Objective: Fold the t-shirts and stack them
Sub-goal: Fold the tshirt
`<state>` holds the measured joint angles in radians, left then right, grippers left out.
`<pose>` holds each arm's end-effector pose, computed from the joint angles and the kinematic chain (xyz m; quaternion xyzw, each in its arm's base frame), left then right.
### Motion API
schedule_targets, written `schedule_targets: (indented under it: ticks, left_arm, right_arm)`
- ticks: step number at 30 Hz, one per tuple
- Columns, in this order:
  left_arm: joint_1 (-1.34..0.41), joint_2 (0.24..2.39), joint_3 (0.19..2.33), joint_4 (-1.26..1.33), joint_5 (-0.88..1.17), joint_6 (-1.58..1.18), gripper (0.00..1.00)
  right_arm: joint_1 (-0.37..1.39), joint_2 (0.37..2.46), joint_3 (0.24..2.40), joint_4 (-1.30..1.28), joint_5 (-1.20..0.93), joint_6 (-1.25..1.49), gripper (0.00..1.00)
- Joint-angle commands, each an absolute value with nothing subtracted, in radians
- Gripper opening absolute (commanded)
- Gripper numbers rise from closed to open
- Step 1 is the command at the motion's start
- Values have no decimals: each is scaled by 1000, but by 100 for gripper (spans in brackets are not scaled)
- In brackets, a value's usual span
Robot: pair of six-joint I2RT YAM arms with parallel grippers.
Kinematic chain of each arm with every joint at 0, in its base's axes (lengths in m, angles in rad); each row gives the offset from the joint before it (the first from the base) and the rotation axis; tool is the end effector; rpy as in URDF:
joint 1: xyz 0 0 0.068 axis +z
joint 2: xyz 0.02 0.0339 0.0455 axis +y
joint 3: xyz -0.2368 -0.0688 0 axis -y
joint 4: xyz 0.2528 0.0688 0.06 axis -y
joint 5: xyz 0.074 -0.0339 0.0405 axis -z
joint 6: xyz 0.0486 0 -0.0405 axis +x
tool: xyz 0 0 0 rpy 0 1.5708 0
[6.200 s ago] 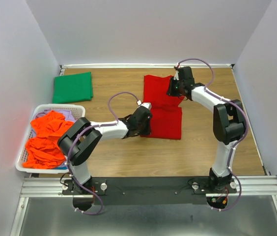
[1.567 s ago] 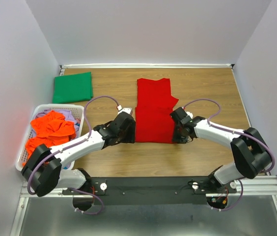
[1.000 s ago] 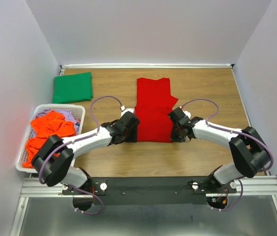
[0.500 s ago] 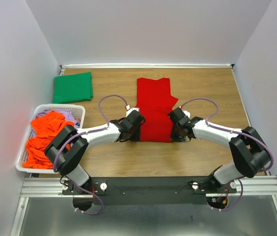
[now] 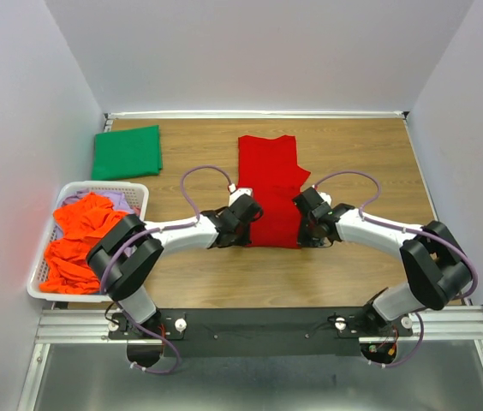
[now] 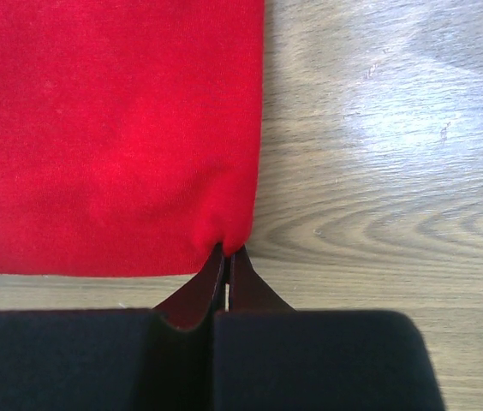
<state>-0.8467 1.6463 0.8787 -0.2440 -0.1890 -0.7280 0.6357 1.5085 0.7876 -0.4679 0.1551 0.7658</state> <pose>0.2228 -0.2382 0.1141 0.0308 0.9567 -0.1306 0.2581 0.2300 0.1604 0.1148 0.0783 0.9758 0.0639 0.1937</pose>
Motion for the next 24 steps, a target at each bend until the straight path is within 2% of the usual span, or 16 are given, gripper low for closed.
schedule_targets:
  ticks: [1,7,12,16,19,24]
  left_arm:
    - [-867,1689,813,-414,-161,-755,0]
    - [-920,1519,805,-642,-178,-759,0]
    - [-1075,1285,779,-852,-5,-840,0]
    - [-1121,1146,788,-943,104,-899,0]
    - [-1094,1109,853,-963,100,-893,0]
    - [-944,1153,925,-927,81,-761,0]
  right_arm:
    - [646,1516,735,-560,154,746,1]
    - [649,1336,686,-754,34,732,1]
    - [661,1120,773,-1100,-72,713,1]
    - [661,1052,879,-1271,-103,697,1]
    - [663,1071,952,-1289,-77,687,1]
    - [660,1258,1225,-1260,30,635,1]
